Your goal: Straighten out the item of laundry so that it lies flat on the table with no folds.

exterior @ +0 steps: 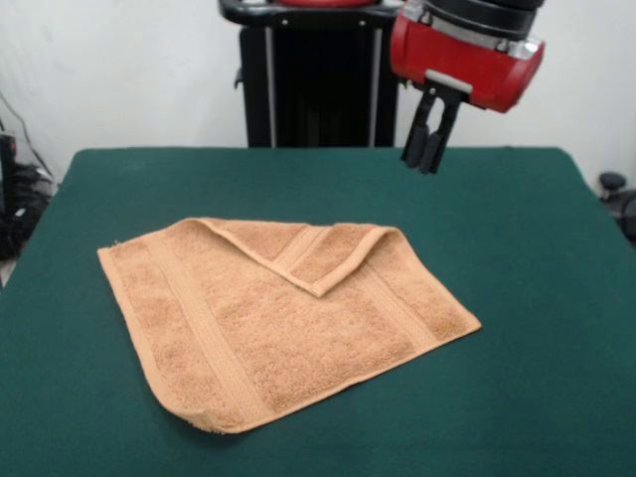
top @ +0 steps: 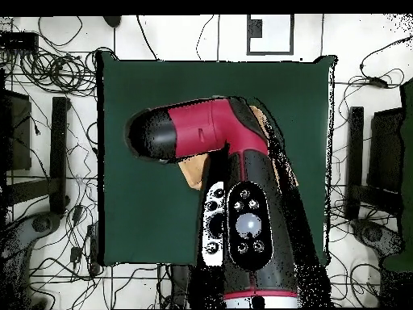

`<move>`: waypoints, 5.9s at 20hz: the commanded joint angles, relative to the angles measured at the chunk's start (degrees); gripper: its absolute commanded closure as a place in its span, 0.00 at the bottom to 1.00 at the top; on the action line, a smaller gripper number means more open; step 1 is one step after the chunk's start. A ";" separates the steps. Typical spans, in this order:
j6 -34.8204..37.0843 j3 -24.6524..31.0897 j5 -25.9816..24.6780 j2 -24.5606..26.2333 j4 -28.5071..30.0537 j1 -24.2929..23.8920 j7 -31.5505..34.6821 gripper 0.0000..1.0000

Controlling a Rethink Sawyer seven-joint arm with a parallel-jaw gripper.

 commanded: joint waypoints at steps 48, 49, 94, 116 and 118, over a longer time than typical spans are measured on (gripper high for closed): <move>-6.45 -14.68 14.75 14.82 -2.72 5.37 15.40 1.00; -6.31 -14.97 14.93 14.74 -2.87 5.39 15.12 1.00; -1.24 -15.72 19.13 15.09 -7.92 5.39 3.80 1.00; -7.97 -14.17 16.08 14.43 -1.12 3.20 2.17 1.00; -8.58 -14.08 16.13 14.46 -0.62 3.13 2.50 1.00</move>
